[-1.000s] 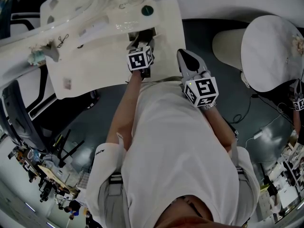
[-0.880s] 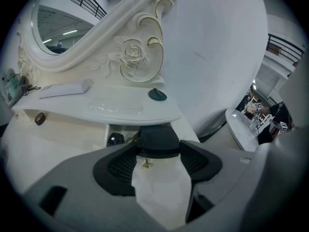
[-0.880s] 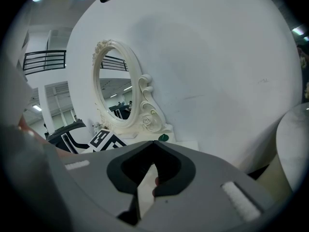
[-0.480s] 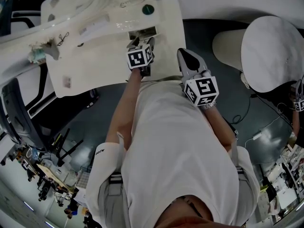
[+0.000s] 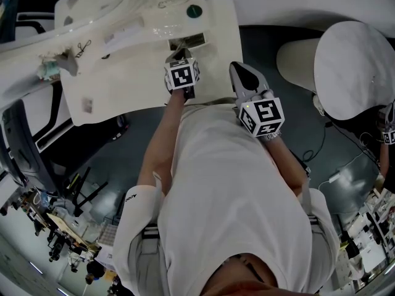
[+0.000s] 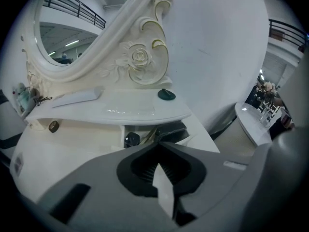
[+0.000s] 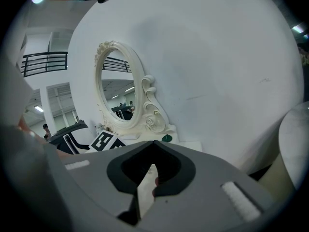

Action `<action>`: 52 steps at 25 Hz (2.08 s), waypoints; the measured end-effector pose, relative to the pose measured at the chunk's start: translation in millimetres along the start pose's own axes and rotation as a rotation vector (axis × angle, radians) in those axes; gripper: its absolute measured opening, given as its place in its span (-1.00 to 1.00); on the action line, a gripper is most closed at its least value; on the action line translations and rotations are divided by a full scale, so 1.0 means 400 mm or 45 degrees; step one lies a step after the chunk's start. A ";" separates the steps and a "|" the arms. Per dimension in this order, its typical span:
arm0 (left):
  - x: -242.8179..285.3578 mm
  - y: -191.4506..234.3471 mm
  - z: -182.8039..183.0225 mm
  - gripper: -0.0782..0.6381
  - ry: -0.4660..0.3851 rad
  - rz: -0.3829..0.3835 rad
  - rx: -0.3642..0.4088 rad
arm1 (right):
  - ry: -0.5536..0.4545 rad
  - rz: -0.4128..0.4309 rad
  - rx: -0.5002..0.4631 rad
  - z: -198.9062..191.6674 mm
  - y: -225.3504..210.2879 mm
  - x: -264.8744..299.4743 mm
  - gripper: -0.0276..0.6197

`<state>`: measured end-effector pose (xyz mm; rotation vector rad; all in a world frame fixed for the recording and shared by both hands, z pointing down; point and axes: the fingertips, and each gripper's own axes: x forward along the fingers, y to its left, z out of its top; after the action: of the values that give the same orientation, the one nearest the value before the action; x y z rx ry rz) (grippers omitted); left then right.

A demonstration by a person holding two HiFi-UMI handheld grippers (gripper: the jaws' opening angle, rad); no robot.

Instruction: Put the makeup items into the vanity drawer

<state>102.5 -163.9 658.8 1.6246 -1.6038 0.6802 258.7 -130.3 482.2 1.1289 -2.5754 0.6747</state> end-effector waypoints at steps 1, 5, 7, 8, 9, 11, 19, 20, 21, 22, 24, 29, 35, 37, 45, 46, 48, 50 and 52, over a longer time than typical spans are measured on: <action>-0.007 -0.003 0.001 -0.79 -0.027 -0.008 -0.003 | 0.000 0.005 -0.004 -0.001 0.004 0.003 -0.89; -0.047 -0.025 0.006 -0.79 -0.133 -0.108 -0.040 | 0.021 0.042 -0.033 -0.007 0.042 0.022 -0.89; -0.073 -0.034 0.009 -0.79 -0.179 -0.166 -0.010 | 0.031 0.060 -0.048 -0.013 0.069 0.032 -0.89; -0.089 -0.035 0.009 -0.79 -0.200 -0.189 0.008 | 0.034 0.067 -0.053 -0.017 0.084 0.037 -0.89; -0.107 -0.034 0.008 -0.79 -0.221 -0.208 0.021 | 0.036 0.071 -0.056 -0.020 0.098 0.041 -0.89; -0.149 -0.025 0.007 -0.79 -0.263 -0.237 0.020 | 0.037 0.074 -0.058 -0.025 0.125 0.048 -0.89; -0.309 0.077 -0.021 -0.79 -0.355 -0.307 -0.060 | 0.034 0.092 -0.110 -0.029 0.281 0.087 -0.89; -0.323 0.098 -0.027 -0.79 -0.357 -0.307 -0.054 | 0.030 0.092 -0.115 -0.029 0.301 0.094 -0.89; -0.339 0.118 -0.033 -0.79 -0.362 -0.305 -0.049 | 0.029 0.092 -0.117 -0.032 0.321 0.099 -0.89; -0.357 0.138 -0.038 -0.79 -0.373 -0.305 -0.047 | 0.031 0.092 -0.120 -0.036 0.341 0.104 -0.89; -0.399 0.177 -0.044 -0.79 -0.409 -0.311 -0.050 | 0.040 0.097 -0.130 -0.044 0.381 0.117 -0.89; -0.496 0.279 -0.048 -0.79 -0.492 -0.305 -0.058 | 0.032 0.099 -0.147 -0.052 0.468 0.154 -0.89; -0.572 0.371 -0.007 -0.79 -0.601 -0.324 -0.002 | -0.006 0.090 -0.185 -0.040 0.570 0.208 -0.89; -0.597 0.388 0.019 -0.79 -0.649 -0.351 0.033 | -0.025 0.095 -0.212 -0.033 0.607 0.227 -0.89; -0.692 0.478 0.073 -0.79 -0.786 -0.343 0.149 | -0.100 0.149 -0.222 -0.013 0.727 0.290 -0.89; -0.698 0.496 0.067 -0.79 -0.784 -0.334 0.148 | -0.109 0.148 -0.220 -0.009 0.736 0.296 -0.89; -0.710 0.520 0.051 -0.79 -0.785 -0.328 0.152 | -0.115 0.136 -0.212 -0.007 0.747 0.306 -0.89; -0.717 0.532 0.045 -0.79 -0.794 -0.340 0.153 | -0.112 0.117 -0.205 -0.008 0.753 0.315 -0.89; -0.718 0.542 0.049 -0.79 -0.802 -0.350 0.163 | -0.112 0.105 -0.209 -0.005 0.764 0.324 -0.89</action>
<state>-136.5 3.6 447.6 2.2516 -1.7227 0.1231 -54.8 -29.3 440.1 1.0266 -2.7062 0.4295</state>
